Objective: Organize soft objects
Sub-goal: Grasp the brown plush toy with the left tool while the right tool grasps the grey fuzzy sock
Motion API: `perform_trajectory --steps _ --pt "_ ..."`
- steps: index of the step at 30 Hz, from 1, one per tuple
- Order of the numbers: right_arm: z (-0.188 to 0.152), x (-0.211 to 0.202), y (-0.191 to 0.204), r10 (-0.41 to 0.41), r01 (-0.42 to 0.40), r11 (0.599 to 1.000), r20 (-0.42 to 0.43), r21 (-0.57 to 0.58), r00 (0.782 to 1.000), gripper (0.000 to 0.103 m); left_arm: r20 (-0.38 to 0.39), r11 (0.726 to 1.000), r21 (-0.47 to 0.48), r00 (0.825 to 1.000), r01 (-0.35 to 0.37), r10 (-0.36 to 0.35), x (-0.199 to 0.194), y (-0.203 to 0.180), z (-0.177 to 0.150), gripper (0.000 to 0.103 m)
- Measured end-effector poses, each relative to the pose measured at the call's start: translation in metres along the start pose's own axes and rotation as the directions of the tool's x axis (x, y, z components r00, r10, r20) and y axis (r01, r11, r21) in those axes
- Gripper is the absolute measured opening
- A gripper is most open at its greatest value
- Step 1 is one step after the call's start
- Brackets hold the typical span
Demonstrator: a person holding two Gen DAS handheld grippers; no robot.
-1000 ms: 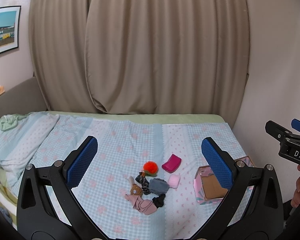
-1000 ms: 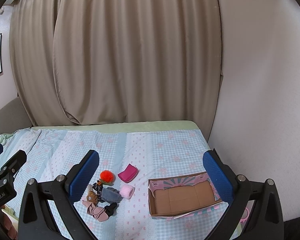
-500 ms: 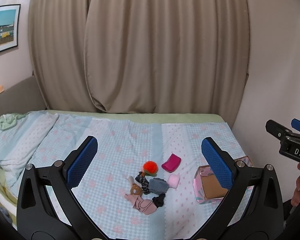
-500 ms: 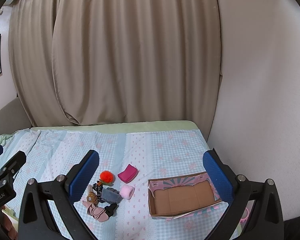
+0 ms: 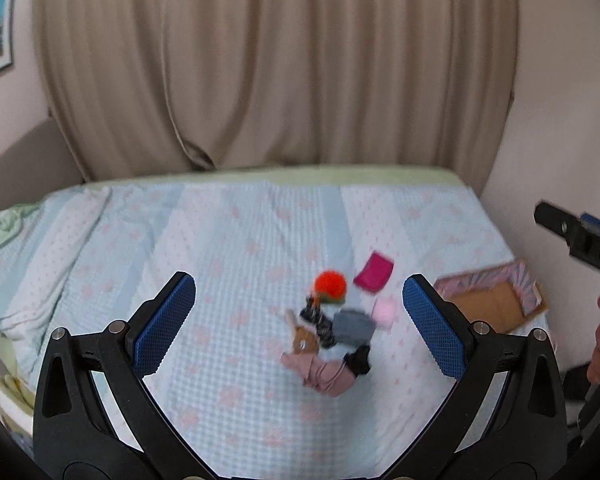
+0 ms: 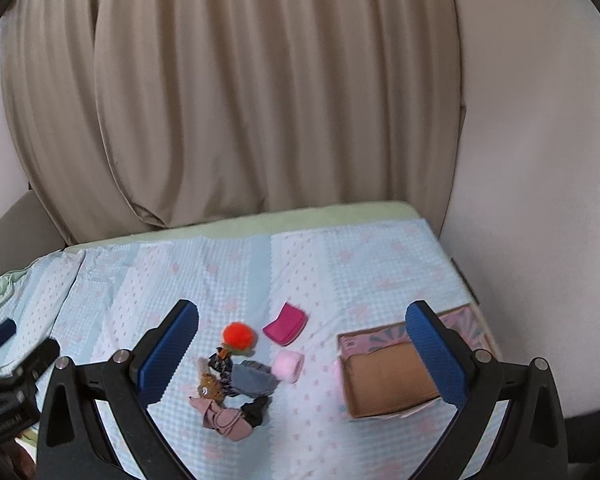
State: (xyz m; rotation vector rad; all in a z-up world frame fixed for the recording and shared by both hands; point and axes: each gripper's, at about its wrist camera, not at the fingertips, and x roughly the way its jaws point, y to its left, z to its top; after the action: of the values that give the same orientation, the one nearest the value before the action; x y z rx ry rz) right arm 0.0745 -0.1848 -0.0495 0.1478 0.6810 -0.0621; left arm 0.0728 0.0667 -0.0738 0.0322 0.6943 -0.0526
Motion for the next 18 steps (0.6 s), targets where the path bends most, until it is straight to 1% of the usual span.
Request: perform_trajectory --steps 3,5,8,12,14,17,18 --pt "-0.014 0.039 0.011 0.009 -0.007 0.999 -0.061 0.034 0.998 0.103 -0.076 0.999 0.016 0.996 0.040 -0.039 0.041 0.015 -0.014 0.103" --pt "-0.027 0.069 0.017 0.001 0.005 0.998 -0.108 0.057 0.994 0.103 -0.136 0.997 0.023 0.988 0.072 -0.068 0.075 0.024 -0.029 0.103" --pt "-0.046 0.106 0.021 -0.006 0.020 0.996 -0.153 0.085 0.988 0.103 -0.196 0.994 0.027 0.975 0.108 -0.101 0.120 0.030 -0.047 0.103" --pt "-0.080 0.158 0.025 -0.020 0.051 0.990 -0.231 0.129 0.973 0.103 -0.279 0.988 0.019 0.949 0.156 -0.145 0.193 0.035 -0.078 0.102" --pt "-0.101 0.185 0.026 0.002 0.046 0.985 -0.273 0.168 0.962 0.103 -0.310 0.985 0.015 0.937 0.172 -0.159 0.221 0.036 -0.091 0.101" --pt "-0.126 0.216 0.029 0.033 0.037 0.976 -0.317 0.213 0.948 0.103 -0.367 0.979 0.007 0.911 0.204 -0.187 0.269 0.039 -0.118 0.098" --pt "-0.136 0.228 0.030 0.045 0.035 0.973 -0.334 0.228 0.942 0.103 -0.378 0.977 0.002 0.904 0.215 -0.198 0.279 0.039 -0.125 0.097"
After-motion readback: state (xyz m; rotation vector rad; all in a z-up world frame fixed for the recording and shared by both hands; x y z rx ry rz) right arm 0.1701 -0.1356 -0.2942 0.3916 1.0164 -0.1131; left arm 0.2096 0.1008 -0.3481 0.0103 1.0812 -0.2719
